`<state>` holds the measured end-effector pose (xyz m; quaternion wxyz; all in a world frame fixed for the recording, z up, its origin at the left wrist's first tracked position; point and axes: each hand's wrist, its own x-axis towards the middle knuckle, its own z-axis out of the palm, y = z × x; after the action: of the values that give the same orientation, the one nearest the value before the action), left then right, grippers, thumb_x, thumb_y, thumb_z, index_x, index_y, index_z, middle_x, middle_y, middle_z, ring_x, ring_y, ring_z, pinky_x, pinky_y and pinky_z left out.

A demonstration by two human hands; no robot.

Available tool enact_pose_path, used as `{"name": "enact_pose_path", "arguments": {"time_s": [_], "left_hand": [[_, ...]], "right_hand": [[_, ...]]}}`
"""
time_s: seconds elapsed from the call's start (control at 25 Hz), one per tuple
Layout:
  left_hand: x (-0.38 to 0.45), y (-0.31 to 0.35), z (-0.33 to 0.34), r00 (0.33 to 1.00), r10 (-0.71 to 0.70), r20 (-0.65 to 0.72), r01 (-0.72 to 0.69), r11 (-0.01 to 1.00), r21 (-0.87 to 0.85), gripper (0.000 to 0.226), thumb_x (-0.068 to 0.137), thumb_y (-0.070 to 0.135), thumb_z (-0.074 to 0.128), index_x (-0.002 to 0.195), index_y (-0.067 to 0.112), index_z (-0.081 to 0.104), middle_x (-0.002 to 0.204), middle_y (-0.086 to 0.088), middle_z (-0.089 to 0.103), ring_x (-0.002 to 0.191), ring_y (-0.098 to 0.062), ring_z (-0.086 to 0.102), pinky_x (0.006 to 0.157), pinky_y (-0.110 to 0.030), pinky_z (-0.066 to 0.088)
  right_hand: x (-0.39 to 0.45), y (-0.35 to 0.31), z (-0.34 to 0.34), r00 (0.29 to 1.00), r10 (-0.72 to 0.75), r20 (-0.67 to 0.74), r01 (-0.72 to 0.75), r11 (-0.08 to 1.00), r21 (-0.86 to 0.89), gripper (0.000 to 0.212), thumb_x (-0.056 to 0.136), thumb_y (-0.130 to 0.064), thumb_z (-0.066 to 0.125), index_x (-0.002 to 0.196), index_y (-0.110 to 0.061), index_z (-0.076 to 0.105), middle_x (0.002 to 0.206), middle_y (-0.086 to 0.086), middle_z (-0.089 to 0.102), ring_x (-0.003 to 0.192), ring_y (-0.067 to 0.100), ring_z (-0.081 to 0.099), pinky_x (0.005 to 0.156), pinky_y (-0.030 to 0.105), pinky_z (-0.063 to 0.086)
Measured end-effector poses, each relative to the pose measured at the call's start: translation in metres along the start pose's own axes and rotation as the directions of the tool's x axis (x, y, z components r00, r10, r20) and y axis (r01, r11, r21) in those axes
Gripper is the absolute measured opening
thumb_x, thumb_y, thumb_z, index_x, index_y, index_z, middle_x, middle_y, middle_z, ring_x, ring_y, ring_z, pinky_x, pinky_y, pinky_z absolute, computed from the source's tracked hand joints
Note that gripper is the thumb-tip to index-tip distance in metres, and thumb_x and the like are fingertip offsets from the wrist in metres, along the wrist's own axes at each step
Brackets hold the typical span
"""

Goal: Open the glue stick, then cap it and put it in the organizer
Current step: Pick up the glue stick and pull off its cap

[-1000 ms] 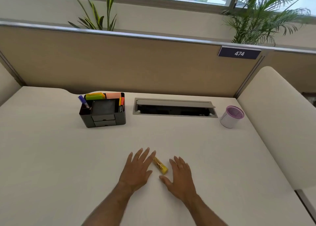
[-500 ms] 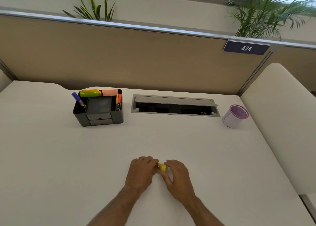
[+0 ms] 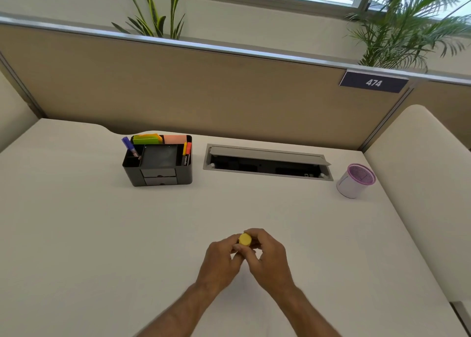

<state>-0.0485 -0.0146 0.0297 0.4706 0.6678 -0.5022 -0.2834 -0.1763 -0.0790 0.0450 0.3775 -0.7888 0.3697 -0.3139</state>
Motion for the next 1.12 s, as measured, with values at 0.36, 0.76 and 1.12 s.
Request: {"name": "enact_pose_path", "arguments": {"time_s": [0.36, 0.76, 1.12], "left_hand": [[-0.008, 0.006, -0.01, 1.0, -0.004, 0.013, 0.003, 0.997, 0.082, 0.032, 0.088, 0.003, 0.059, 0.106, 0.028, 0.068, 0.087, 0.007, 0.077, 0.072, -0.014, 0.069, 0.067, -0.036, 0.058], [-0.007, 0.002, -0.016, 0.999, 0.052, 0.002, -0.052, 0.995, 0.087, 0.027, 0.09, 0.007, 0.066, 0.111, 0.024, 0.069, 0.089, 0.013, 0.074, 0.071, -0.002, 0.066, 0.065, -0.011, 0.05], [0.0, -0.016, -0.033, 0.977, -0.074, -0.201, 0.092, 0.993, 0.08, 0.022, 0.084, 0.021, 0.078, 0.105, 0.022, 0.07, 0.089, 0.026, 0.067, 0.083, 0.005, 0.066, 0.074, -0.004, 0.047]], "right_hand": [[-0.004, -0.016, -0.004, 1.0, -0.028, 0.004, 0.028, 0.997, -0.073, 0.022, 0.084, -0.029, 0.078, 0.096, -0.016, 0.065, 0.085, -0.008, 0.075, 0.078, 0.005, 0.071, 0.07, 0.031, 0.061], [-0.006, -0.03, -0.002, 0.998, 0.03, -0.06, -0.031, 0.999, -0.017, 0.028, 0.082, -0.032, 0.08, 0.103, -0.02, 0.067, 0.091, -0.012, 0.076, 0.088, 0.005, 0.072, 0.073, 0.029, 0.062], [-0.004, -0.019, 0.001, 0.958, 0.207, -0.2, -0.175, 0.97, 0.167, 0.04, 0.077, -0.009, 0.084, 0.114, -0.02, 0.073, 0.09, -0.011, 0.075, 0.084, 0.004, 0.07, 0.07, 0.009, 0.052]]}}
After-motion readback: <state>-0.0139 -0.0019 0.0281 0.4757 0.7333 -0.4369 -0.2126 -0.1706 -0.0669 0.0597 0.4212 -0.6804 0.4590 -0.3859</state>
